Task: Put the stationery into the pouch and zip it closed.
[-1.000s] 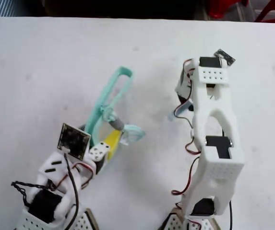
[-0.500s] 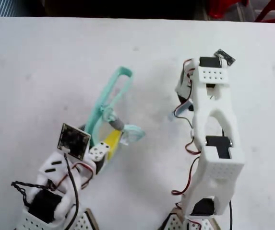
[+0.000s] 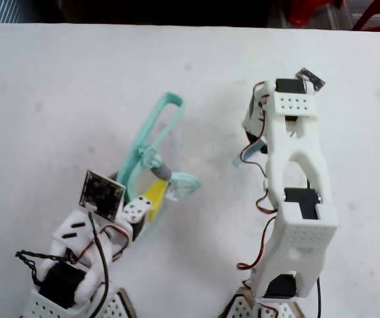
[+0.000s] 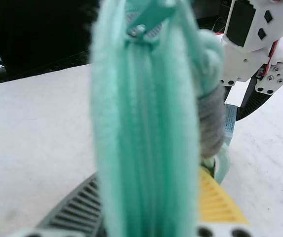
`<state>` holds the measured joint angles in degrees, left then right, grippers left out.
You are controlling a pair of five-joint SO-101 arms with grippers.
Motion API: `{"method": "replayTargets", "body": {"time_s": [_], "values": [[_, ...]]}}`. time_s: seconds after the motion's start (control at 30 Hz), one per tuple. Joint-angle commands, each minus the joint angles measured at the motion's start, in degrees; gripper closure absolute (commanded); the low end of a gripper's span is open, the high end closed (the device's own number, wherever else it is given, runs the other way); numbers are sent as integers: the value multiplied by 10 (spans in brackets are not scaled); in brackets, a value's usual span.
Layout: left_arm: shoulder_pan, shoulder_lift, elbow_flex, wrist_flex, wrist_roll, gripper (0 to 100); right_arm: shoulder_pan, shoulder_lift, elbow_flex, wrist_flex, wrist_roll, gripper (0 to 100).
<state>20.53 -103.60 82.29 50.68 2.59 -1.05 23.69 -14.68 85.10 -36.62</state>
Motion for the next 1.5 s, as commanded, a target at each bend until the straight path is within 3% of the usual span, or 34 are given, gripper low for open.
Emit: {"method": "replayTargets", "body": {"time_s": [0.0, 0.63, 0.87, 1.03, 1.2, 1.47], "values": [[4, -8, -15, 1, 5, 828, 0, -36, -3, 0, 1, 982], [4, -8, -15, -1, 5, 828, -28, -54, -7, -10, 3, 982], [4, -8, -15, 1, 7, 828, -25, -149, -7, -10, 140, 982], [4, -8, -15, 1, 7, 828, -25, -262, -7, -12, 189, 982], [4, -8, -15, 1, 6, 828, -91, -386, -13, -59, 276, 981], [4, -8, -15, 1, 6, 826, -295, -560, -11, -181, 353, 981]]}}
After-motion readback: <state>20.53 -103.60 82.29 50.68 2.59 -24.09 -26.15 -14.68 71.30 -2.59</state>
